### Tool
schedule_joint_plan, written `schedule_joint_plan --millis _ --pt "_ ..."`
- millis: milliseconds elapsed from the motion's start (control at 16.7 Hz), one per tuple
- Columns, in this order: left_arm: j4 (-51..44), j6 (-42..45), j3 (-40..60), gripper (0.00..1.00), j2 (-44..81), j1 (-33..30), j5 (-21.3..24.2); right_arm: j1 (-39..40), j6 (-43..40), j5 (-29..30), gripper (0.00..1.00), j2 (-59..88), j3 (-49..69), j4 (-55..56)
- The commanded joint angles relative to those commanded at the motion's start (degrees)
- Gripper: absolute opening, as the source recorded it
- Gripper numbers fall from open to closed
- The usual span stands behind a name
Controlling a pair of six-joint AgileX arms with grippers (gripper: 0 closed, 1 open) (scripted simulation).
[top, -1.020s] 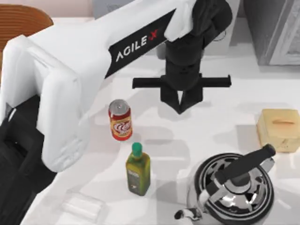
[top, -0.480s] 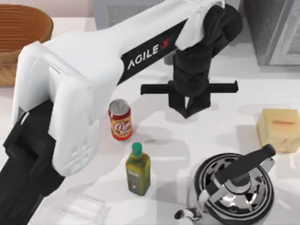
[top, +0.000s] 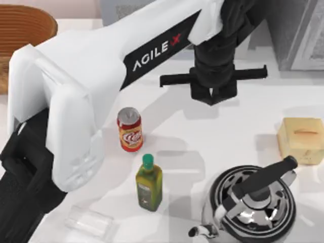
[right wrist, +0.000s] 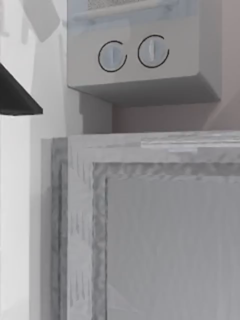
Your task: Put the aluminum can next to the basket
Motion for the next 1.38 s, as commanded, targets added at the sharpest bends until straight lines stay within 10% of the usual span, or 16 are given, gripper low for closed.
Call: schedule_joint_plan --millis 540,1380 --pt "-4.3 0.9 -5.1 0.00 1.5 0.3 3.7 0.0 0.0 0.0 1.00 0.0 0.0 0.0" --pt "-4.3 0.9 -5.1 1.00 1.5 0.3 3.7 0.0 0.0 0.0 1.00 0.0 0.0 0.0"
